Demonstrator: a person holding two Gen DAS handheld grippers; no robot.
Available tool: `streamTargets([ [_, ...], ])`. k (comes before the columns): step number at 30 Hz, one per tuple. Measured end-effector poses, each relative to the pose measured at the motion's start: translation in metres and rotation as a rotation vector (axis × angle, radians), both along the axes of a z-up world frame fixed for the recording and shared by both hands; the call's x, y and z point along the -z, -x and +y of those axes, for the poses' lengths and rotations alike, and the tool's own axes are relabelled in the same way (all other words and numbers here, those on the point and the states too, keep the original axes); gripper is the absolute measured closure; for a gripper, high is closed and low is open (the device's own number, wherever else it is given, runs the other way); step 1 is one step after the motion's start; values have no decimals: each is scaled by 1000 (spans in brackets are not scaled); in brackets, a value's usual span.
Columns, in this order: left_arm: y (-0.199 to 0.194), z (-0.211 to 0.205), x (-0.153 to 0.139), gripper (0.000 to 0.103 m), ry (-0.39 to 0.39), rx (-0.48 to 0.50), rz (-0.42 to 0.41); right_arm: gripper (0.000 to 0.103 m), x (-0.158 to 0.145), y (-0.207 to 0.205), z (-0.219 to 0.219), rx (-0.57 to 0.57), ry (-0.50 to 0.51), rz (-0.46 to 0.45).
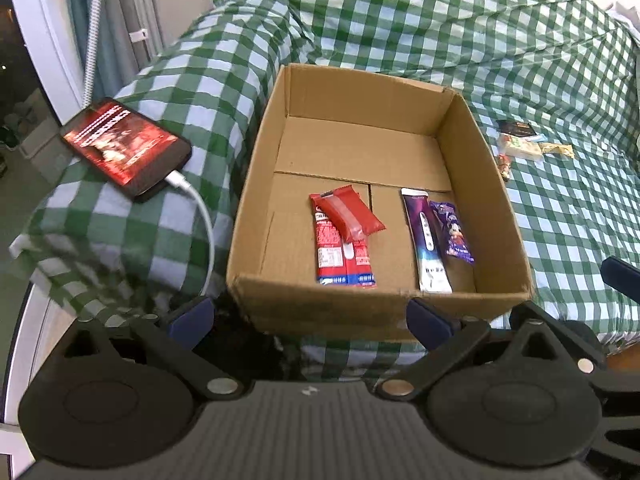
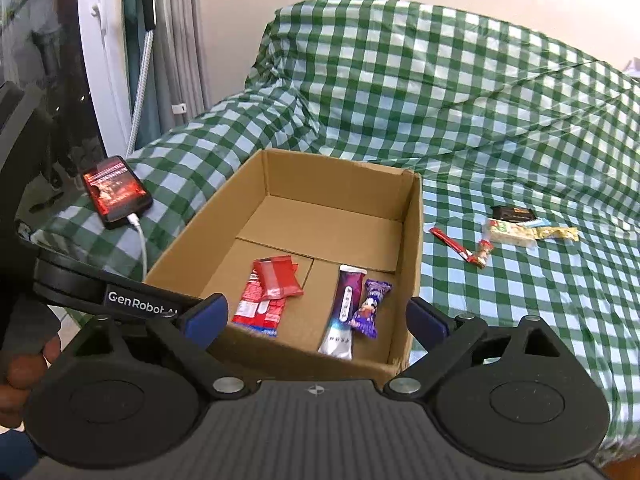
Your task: Organize snacks
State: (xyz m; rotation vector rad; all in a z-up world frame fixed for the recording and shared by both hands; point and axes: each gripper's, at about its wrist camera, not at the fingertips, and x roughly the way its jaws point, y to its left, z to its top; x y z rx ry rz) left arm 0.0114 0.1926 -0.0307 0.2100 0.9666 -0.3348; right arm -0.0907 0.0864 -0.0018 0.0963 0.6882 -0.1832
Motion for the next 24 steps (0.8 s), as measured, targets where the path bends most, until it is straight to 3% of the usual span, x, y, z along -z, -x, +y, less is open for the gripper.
streamTargets([
  [13,56,19,-25,0,37,-28,-102,5,-23,54,20,-16,56,-124],
  [24,78,22,-39,0,46,-25,-146,4,-32,80,25,-8,62,-184],
])
